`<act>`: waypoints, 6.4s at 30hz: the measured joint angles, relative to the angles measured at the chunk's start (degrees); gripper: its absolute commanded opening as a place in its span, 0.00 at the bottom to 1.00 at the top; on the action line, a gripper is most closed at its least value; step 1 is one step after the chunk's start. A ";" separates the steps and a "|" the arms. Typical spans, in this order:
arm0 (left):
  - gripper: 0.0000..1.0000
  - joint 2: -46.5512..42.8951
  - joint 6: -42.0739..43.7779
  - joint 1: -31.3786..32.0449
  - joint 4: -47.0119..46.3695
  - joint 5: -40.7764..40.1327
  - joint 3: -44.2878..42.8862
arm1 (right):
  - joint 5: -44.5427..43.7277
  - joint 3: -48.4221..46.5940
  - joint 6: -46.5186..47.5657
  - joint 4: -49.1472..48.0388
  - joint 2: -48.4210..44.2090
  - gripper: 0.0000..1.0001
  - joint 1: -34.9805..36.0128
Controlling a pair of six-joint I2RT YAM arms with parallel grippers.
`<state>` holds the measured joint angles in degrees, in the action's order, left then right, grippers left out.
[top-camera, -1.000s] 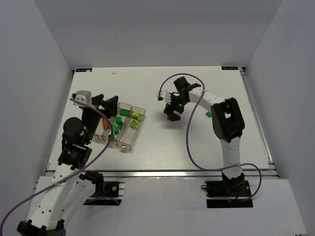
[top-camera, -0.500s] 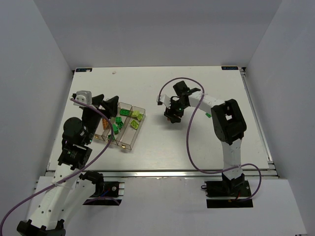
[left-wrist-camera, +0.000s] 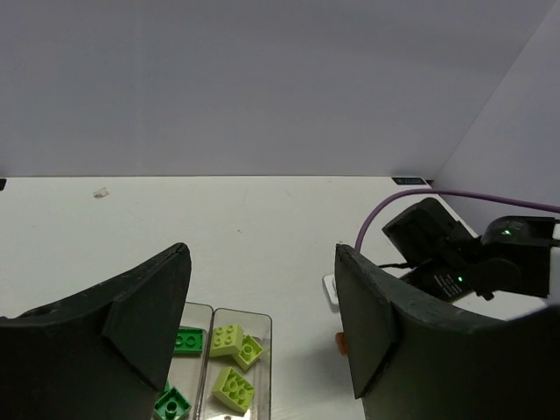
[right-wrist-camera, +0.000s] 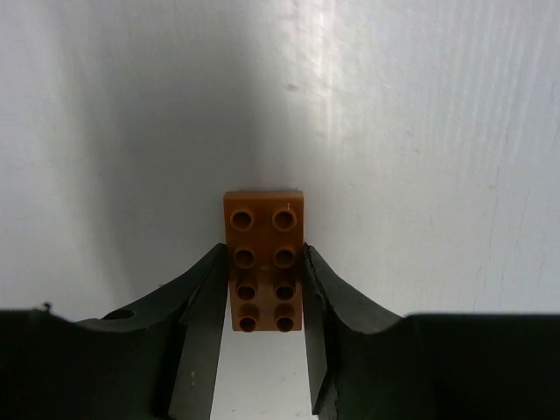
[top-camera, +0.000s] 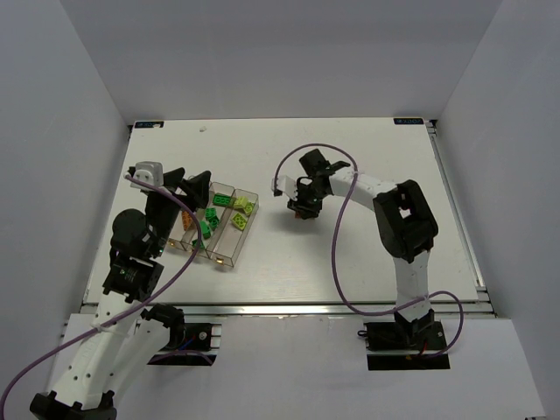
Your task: Sort the legos into containers by color
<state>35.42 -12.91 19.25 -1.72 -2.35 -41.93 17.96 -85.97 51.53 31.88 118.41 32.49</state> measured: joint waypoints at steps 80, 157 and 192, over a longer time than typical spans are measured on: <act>0.76 -3.50 1.16 0.02 -0.04 -1.22 0.00 | -27.52 -22.73 30.56 -40.37 19.85 0.83 33.68; 0.76 -4.74 2.38 4.50 -0.02 1.36 0.02 | -22.56 11.63 -70.42 -5.97 -10.73 0.89 -28.20; 0.76 -5.11 2.58 4.90 0.00 1.31 0.02 | -19.08 13.46 -67.43 -14.08 -7.56 0.29 -27.50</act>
<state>30.30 -10.33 24.14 -1.72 -1.04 -41.91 -1.13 -72.51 -15.90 17.80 110.85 4.99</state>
